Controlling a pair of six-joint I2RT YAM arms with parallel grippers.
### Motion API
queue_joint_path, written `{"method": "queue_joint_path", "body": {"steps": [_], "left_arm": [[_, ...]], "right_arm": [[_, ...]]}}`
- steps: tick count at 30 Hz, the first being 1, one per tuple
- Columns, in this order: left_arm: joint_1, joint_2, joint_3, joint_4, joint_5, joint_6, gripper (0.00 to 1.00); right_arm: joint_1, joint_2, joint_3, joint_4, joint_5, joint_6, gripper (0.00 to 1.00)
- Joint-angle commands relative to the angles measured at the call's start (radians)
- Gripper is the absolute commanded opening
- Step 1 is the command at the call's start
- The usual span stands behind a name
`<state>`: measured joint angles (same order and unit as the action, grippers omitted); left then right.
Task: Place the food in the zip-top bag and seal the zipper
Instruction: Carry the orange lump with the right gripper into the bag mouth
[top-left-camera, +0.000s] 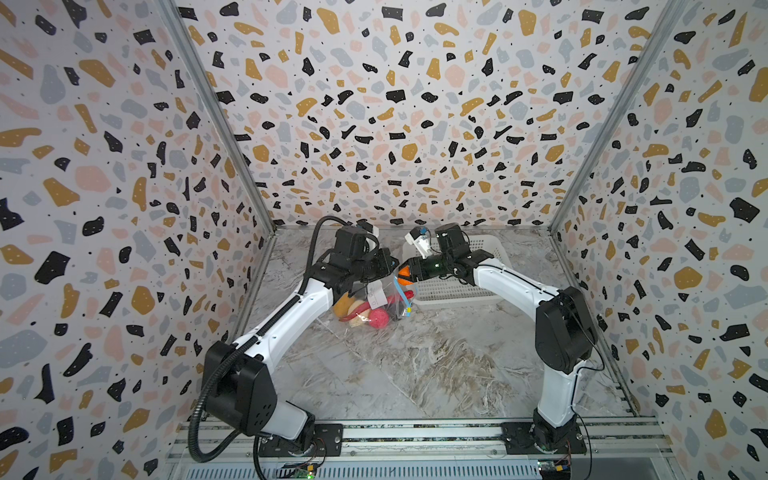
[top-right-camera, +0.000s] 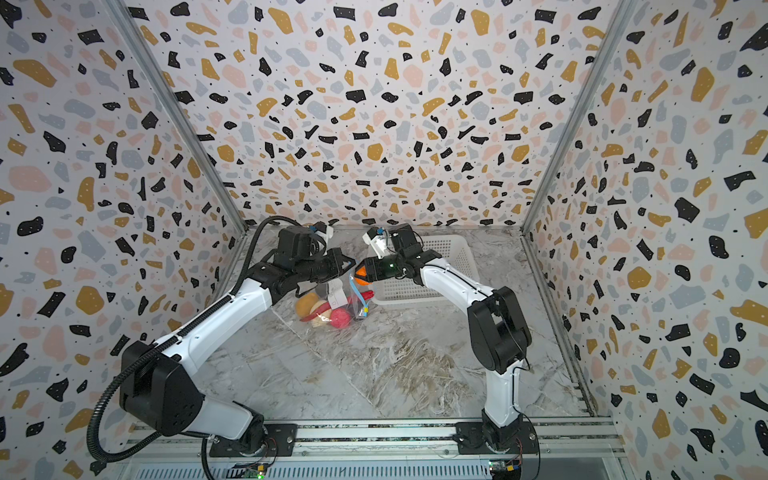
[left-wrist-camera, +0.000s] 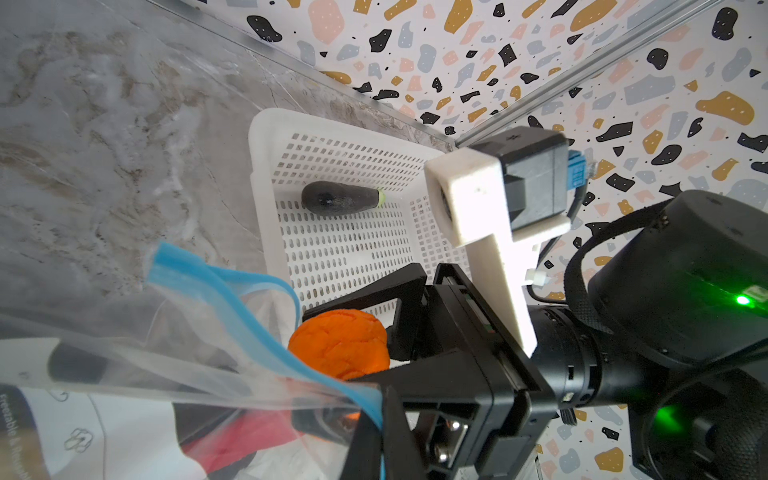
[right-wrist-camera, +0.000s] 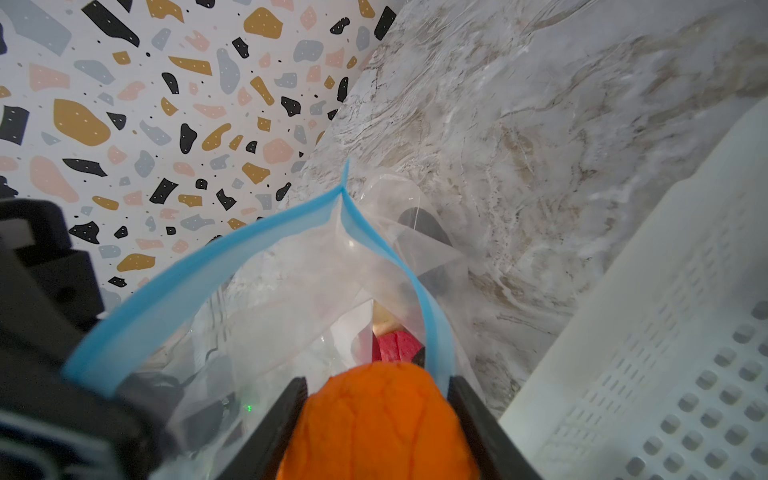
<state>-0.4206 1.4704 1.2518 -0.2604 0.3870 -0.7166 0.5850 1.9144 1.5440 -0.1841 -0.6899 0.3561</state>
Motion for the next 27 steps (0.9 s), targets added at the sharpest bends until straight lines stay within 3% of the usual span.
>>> {"method": "queue_joint_path", "body": {"steps": [1, 14, 27], "left_arm": [[0.002, -0.008, 0.015, 0.036, 0.020, 0.005, 0.00], [0.003, -0.022, 0.016, 0.031, 0.012, 0.004, 0.00], [0.002, -0.036, 0.017, 0.025, 0.013, 0.005, 0.00]], "right_arm": [[0.009, -0.008, 0.011, -0.038, -0.025, -0.031, 0.51], [0.000, -0.108, -0.014, -0.036, -0.129, -0.096, 0.52], [0.030, -0.003, -0.003, -0.025, -0.159, -0.087, 0.53]]}}
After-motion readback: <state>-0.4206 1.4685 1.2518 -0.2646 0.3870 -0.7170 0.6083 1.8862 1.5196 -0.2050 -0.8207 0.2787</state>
